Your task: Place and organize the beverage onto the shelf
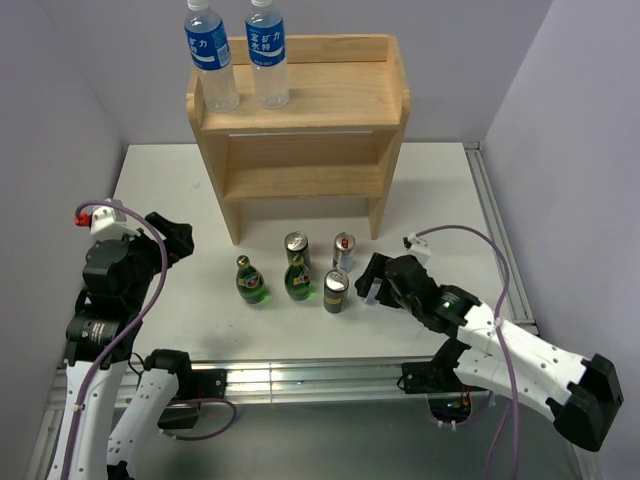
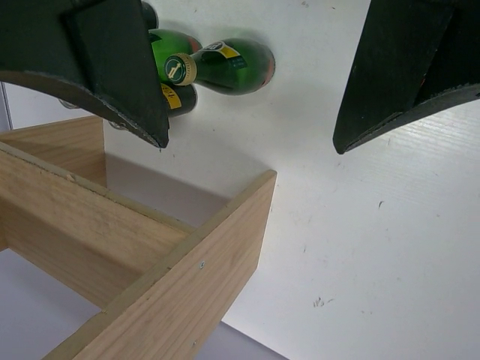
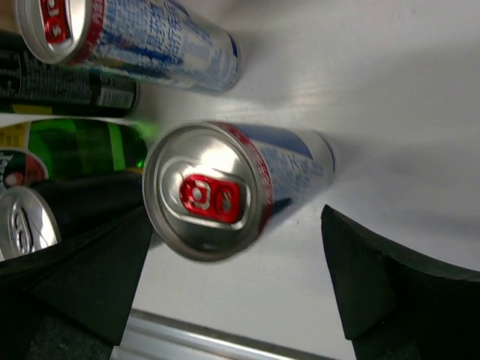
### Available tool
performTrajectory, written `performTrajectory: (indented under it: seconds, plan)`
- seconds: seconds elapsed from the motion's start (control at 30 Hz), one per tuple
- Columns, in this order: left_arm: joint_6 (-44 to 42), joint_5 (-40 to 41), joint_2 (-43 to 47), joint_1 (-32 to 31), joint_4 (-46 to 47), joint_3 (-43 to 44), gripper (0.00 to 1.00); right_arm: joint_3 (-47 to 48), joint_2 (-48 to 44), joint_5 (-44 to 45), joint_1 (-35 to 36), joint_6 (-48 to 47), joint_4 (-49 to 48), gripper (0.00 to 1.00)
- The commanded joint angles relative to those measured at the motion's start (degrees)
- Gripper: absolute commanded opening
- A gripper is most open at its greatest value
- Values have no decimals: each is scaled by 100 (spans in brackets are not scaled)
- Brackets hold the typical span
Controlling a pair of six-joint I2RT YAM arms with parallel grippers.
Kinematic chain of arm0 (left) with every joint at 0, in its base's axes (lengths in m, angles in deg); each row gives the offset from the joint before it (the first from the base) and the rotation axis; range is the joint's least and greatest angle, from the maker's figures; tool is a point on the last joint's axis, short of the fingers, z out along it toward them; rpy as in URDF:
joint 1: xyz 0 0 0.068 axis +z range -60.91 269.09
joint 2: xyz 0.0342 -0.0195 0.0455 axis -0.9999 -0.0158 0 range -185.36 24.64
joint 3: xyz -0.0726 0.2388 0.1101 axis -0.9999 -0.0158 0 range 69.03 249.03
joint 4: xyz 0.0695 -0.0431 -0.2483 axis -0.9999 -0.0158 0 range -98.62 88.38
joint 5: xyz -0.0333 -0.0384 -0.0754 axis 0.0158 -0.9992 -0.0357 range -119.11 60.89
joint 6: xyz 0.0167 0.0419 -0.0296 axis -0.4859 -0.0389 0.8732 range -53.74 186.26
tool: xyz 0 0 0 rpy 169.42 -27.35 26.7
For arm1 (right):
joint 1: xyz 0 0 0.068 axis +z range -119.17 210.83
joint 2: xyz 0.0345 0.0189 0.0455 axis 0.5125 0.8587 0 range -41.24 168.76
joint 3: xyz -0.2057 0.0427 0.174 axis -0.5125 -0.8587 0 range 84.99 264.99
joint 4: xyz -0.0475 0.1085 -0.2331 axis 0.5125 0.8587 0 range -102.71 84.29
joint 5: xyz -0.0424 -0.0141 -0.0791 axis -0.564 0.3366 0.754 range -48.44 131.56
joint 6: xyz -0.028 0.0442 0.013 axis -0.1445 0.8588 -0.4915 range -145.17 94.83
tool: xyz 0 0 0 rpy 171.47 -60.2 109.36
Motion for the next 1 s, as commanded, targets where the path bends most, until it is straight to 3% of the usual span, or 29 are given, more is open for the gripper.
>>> performTrajectory:
  seconds: [0.0, 0.4, 0.6, 0.97]
  plan:
    - [-144, 87, 20, -18, 303, -22, 99, 252, 380, 637, 71, -217, -713, 100]
    - [-206, -54, 29, -18, 373, -215, 99, -257, 354, 1209, 167, 11, -1021, 100]
    - [-215, -63, -41, -27, 443, -215, 99, -206, 811, 1402, 343, 73, -1223, 100]
    - [-188, 43, 28, -36, 514, -417, 99, -213, 1655, 2720, 1415, 863, -1144, 100]
